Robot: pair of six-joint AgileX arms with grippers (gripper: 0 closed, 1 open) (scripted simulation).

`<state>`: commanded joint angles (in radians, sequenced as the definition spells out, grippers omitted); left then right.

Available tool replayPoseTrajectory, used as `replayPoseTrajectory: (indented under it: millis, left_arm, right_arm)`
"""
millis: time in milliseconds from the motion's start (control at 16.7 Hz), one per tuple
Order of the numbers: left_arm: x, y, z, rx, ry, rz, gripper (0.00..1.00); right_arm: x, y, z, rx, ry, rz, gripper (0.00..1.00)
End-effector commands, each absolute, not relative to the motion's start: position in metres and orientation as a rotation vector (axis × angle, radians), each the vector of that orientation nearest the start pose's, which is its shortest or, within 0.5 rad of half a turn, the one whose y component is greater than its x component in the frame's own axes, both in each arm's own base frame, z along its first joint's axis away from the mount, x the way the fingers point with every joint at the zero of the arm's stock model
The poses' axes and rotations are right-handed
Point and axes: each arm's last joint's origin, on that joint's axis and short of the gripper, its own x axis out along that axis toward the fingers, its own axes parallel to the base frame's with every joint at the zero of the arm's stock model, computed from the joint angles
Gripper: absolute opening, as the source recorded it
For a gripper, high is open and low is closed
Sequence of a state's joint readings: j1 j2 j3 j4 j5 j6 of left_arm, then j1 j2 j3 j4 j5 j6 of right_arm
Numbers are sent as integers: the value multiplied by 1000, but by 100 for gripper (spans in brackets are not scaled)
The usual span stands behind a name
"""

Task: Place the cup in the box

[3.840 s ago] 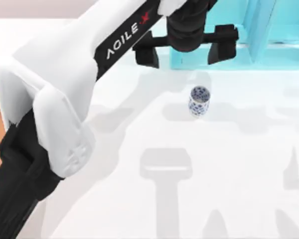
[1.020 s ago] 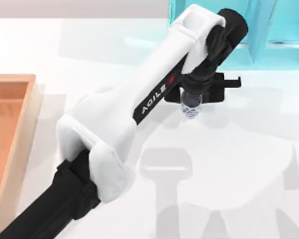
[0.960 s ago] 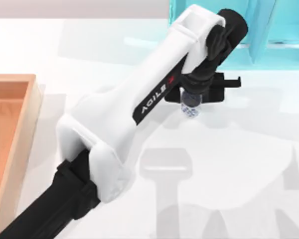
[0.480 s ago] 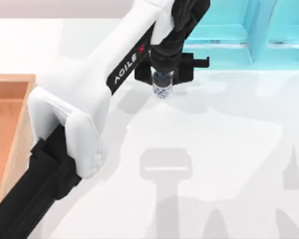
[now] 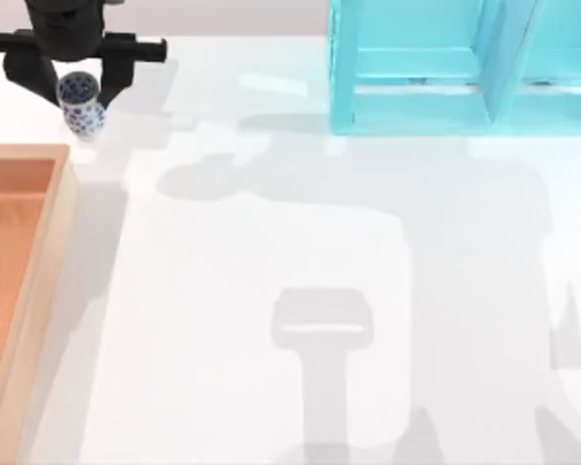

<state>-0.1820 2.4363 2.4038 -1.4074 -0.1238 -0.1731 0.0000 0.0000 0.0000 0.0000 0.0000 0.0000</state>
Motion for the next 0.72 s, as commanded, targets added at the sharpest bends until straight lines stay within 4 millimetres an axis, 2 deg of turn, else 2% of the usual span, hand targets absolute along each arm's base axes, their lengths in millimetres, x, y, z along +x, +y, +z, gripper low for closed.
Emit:
replayPoseTrajectory:
  millis: [180, 360, 540, 720]
  left_arm:
    - [444, -3, 246, 81, 1468, 95, 0]
    - [394, 46, 261, 85, 1492, 82, 0]
    - [347, 70, 270, 87, 1482, 62, 0]
    - [318, 79, 275, 91, 1455, 46, 0]
  right_arm:
    - [106, -1, 160, 0, 0, 0, 100]
    - [106, -1, 160, 0, 0, 0, 100]
    - [106, -1, 160, 0, 0, 0, 100]
    - [106, -1, 160, 0, 0, 0, 100]
